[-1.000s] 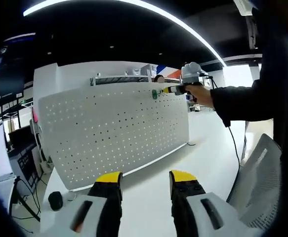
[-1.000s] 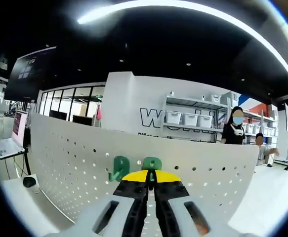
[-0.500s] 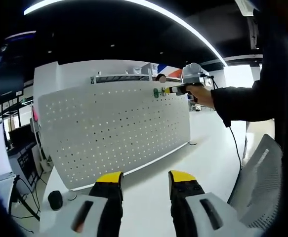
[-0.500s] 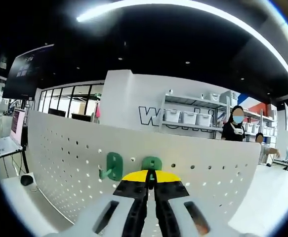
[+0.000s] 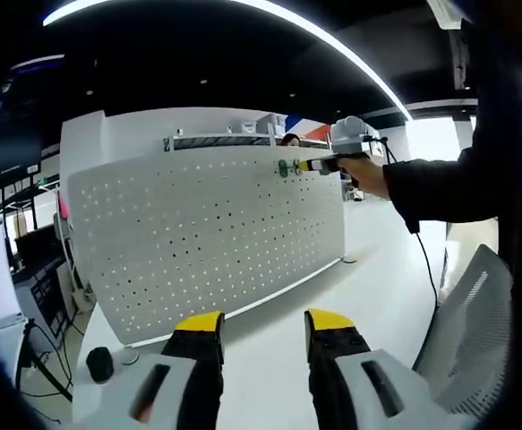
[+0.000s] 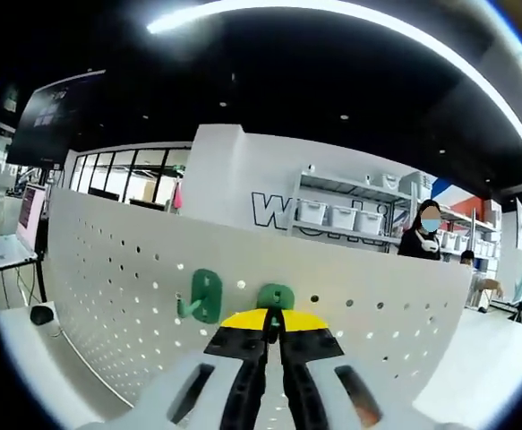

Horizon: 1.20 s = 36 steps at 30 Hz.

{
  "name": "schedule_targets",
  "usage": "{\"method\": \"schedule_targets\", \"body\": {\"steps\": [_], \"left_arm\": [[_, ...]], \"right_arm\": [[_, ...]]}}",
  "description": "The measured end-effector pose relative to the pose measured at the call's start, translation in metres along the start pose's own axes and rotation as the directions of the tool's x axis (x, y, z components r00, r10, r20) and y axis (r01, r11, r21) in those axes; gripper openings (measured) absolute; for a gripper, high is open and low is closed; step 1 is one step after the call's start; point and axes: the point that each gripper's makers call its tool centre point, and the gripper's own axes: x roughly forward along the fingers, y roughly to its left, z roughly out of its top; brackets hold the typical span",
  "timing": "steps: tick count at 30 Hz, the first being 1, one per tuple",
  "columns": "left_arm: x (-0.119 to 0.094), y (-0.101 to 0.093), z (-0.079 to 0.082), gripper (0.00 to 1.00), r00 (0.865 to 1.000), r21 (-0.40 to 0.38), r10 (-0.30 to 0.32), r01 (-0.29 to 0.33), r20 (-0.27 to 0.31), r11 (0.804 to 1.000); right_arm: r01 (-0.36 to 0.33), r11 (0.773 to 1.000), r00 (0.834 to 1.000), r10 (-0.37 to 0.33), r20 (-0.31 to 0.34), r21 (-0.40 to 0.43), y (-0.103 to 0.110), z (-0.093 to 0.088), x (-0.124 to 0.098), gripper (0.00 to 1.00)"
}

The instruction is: Insert the hook assembly into the mounting plate slot until the hook locks in place.

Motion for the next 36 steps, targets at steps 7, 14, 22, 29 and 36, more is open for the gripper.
{"method": "schedule_targets", "body": {"steps": [7, 14, 22, 29, 36], "left_arm": [[-0.003, 0.0, 0.0, 0.37, 1.0, 0.0, 0.006, -0.006, 0.005, 1.0], [-0.004, 0.0, 0.002, 0.37, 1.0, 0.002, 0.007, -0.007, 0.01, 1.0], [-0.006, 0.003, 0.003, 0.37, 1.0, 0.011, 0.009, -0.009, 0.015, 1.0], [-0.007, 0.003, 0.001, 0.36, 1.0, 0.009, 0.009, -0.01, 0.009, 1.0], [-0.008, 0.002, 0.003, 0.36, 1.0, 0.01, 0.006, -0.006, 0.017, 1.0]], "right_arm": [[-0.005, 1.0, 1.0, 0.005, -0.017, -0.025, 0.002, -0.004, -0.002, 0.04], [0.007, 1.0, 0.999, -0.007, -0.038, -0.005, -0.003, -0.011, -0.011, 0.11], [-0.003, 1.0, 1.0, 0.003, -0.009, 0.017, -0.002, 0.0, -0.026, 0.16], [-0.017, 1.0, 1.0, 0.016, 0.012, 0.018, 0.004, 0.008, -0.042, 0.2], [-0.059, 0.998, 0.998, 0.059, 0.025, 0.011, 0.021, 0.015, -0.06, 0.2]]}}
